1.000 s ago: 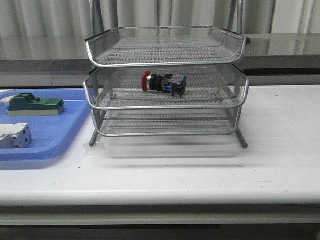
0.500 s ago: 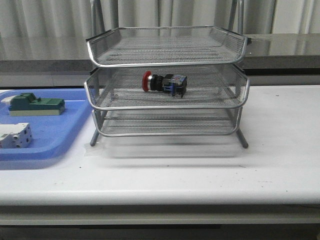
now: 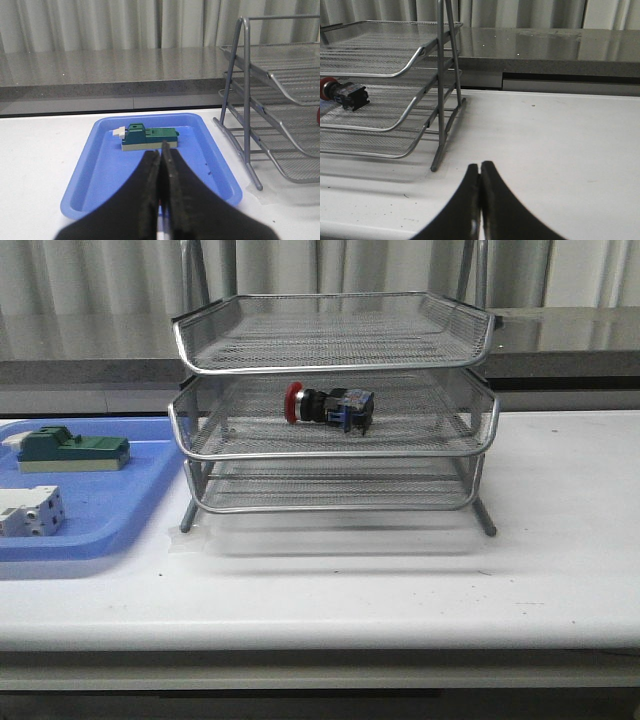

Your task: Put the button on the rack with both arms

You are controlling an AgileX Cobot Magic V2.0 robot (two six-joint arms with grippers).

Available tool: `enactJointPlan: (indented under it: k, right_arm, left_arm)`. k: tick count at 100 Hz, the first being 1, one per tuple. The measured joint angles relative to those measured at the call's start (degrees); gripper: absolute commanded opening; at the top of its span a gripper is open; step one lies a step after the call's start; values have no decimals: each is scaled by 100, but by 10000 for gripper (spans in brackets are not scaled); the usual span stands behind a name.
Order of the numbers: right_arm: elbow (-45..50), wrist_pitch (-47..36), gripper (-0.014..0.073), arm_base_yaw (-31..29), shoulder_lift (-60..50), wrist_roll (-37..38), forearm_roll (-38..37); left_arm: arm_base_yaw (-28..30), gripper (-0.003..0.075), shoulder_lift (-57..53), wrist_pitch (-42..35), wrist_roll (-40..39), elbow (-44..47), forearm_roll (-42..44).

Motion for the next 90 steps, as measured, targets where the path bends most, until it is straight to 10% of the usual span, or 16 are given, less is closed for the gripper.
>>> enactJointPlan:
  k: [90]
  right_arm:
    - [0, 0, -60, 0, 0, 0, 0]
  left_arm:
    - [0, -20, -402, -478, -27, 199, -21]
